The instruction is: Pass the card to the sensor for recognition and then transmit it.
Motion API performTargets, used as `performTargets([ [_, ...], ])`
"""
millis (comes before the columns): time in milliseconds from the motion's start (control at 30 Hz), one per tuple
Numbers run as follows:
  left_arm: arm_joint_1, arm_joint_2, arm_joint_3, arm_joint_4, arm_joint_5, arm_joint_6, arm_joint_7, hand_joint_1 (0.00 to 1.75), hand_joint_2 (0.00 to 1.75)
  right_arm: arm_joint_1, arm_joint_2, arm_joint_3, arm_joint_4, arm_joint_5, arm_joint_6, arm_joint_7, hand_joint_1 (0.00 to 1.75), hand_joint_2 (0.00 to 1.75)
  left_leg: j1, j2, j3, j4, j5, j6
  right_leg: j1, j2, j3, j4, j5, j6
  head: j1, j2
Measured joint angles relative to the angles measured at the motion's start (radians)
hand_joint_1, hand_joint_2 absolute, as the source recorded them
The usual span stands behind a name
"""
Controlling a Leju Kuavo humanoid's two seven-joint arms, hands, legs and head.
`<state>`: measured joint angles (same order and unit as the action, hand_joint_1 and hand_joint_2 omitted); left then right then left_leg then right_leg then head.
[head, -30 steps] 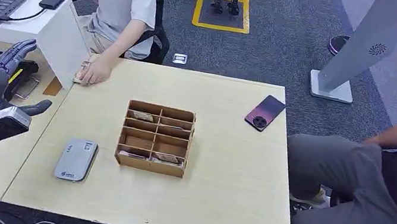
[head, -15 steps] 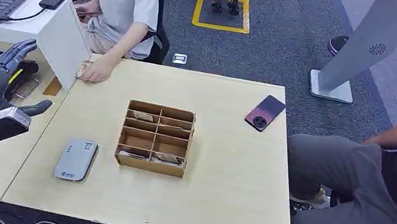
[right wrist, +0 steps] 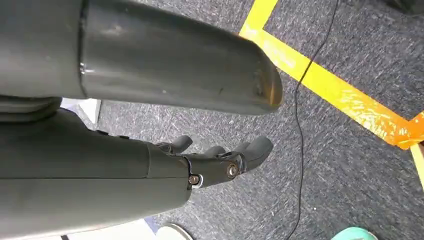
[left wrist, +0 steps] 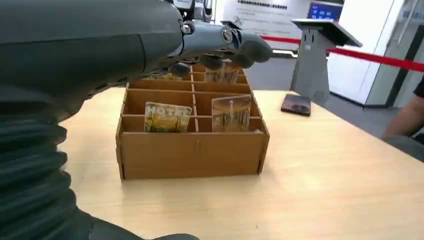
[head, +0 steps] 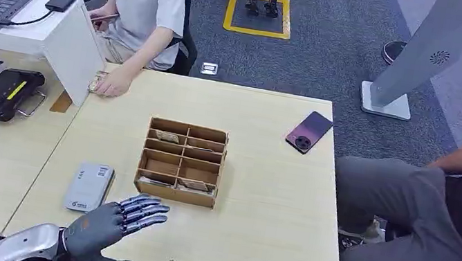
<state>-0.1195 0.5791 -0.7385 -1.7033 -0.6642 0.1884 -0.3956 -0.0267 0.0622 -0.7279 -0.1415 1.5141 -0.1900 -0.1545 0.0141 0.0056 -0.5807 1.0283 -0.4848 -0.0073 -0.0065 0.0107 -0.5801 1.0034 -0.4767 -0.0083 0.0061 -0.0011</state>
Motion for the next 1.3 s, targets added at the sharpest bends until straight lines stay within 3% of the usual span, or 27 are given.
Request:
performTargets([
  [433, 0.002, 0.013, -0.02, -0.016, -0.004, -0.024, -0.024, 0.0, 1.75, 0.001, 0.0, -0.001, 0.003, -0.003, 0.002, 0.001, 0.0, 0.0, 0.0, 0.0, 0.0, 0.0, 0.0, 0.0, 0.0, 0.0, 0.001, 0.0, 0.0, 0.0, 0.0, 0.0],
  [900, 0.002, -0.055, 0.018, -0.012, -0.093, 0.063, 0.097, 0.0, 1.75, 0.002, 0.0, -0.009, 0.004, -0.006, 0.011, 0.006, 0.0, 0.0, 0.0, 0.0, 0.0, 0.0, 0.0, 0.0, 0.0, -0.001, 0.001, 0.0, 0.0, 0.0, 0.0, 0.0],
  [1133, 0.002, -0.073, 0.044, 0.016, -0.252, 0.149, 0.183, 0.0, 1.75, 0.002, 0.0, -0.016, 0.006, -0.006, 0.011, 0.014, 0.0, 0.0, 0.0, 0.0, 0.0, 0.0, 0.0, 0.0, 0.0, -0.001, 0.001, 0.0, 0.0, 0.0, 0.0, 0.0],
  [1300, 0.002, -0.08, 0.05, 0.052, -0.291, 0.171, 0.203, 0.0, 1.75, 0.002, 0.0, -0.016, 0.007, -0.005, 0.011, 0.014, 0.0, 0.0, 0.0, 0.0, 0.0, 0.0, 0.0, 0.0, 0.0, -0.001, 0.001, 0.0, 0.0, 0.0, 0.0, 0.0],
])
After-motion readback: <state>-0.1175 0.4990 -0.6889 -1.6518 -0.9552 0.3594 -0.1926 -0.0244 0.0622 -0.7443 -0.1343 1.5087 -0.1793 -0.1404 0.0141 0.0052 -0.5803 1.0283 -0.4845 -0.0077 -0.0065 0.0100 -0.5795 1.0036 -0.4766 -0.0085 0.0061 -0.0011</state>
